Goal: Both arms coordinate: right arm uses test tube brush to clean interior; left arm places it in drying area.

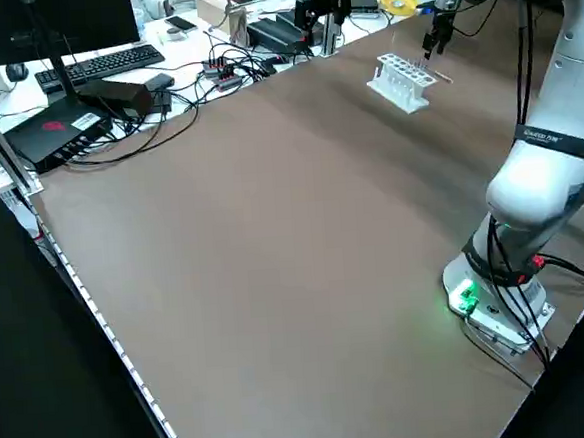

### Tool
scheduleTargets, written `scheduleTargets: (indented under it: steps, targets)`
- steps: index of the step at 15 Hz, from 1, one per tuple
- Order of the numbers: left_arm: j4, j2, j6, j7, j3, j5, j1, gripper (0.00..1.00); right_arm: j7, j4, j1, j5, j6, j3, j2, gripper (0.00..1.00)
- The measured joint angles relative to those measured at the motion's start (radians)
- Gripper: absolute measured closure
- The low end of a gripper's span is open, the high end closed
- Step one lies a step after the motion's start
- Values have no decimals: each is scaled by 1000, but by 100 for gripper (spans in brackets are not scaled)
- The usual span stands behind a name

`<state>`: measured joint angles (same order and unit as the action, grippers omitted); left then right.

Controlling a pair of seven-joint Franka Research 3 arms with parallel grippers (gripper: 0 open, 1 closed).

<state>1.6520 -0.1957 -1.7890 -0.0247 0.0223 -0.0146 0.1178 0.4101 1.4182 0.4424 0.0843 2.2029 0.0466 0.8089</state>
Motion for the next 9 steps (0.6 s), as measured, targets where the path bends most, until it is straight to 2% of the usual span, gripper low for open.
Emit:
scheduleTargets:
  steps: [4, 9]
  targets:
    - [-3, -4, -3, 0, 3, 0, 2, 0, 0, -3, 11, 12, 20, 0, 39, 22]
    - [-3, -14, -3, 0, 3, 0, 2, 0, 0, -15, 17, 13, 47, -13, 69, 26]
